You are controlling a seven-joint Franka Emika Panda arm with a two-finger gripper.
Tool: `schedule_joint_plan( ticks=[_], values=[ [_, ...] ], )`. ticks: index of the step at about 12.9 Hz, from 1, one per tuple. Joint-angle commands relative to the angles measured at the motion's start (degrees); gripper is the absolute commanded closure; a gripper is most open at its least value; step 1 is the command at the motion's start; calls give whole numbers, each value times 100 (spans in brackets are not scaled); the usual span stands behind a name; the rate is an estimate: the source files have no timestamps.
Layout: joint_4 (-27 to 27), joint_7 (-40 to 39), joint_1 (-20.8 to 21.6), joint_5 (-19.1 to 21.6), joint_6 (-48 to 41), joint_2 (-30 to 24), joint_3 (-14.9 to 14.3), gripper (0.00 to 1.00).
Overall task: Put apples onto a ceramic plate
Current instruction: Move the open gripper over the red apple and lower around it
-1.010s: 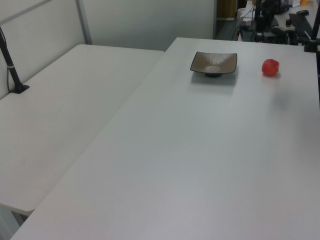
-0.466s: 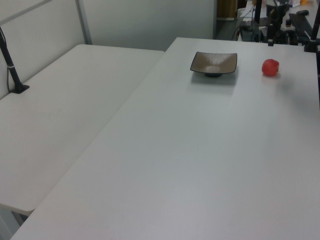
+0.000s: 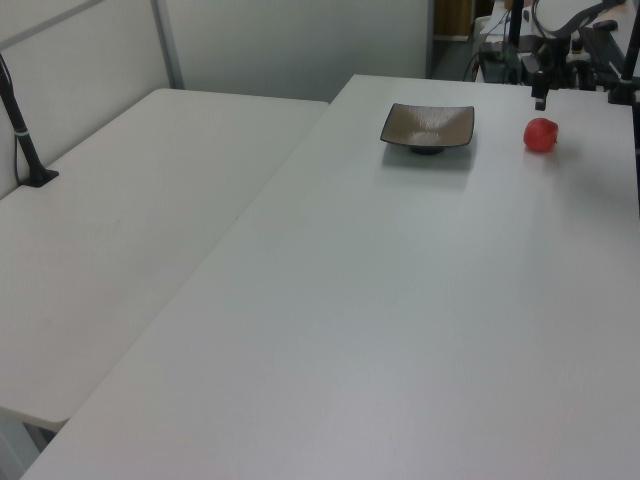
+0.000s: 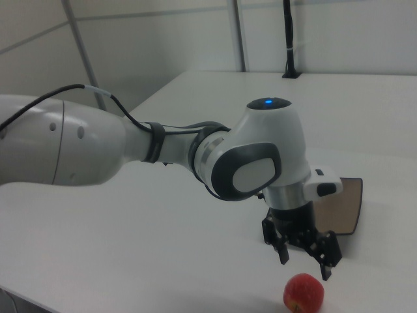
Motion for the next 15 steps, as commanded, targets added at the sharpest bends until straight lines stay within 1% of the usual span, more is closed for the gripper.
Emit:
schedule_joint_plan(
  ticks=[1, 6, 8, 15],
  values=[
    [36, -35, -6, -98, 113, 183, 20, 0],
    [89, -35, 12, -98, 121, 359, 28, 0],
    [63, -9, 12, -90, 436, 482, 37, 0],
    [19, 0, 21, -98, 438, 676, 55, 0]
  ],
)
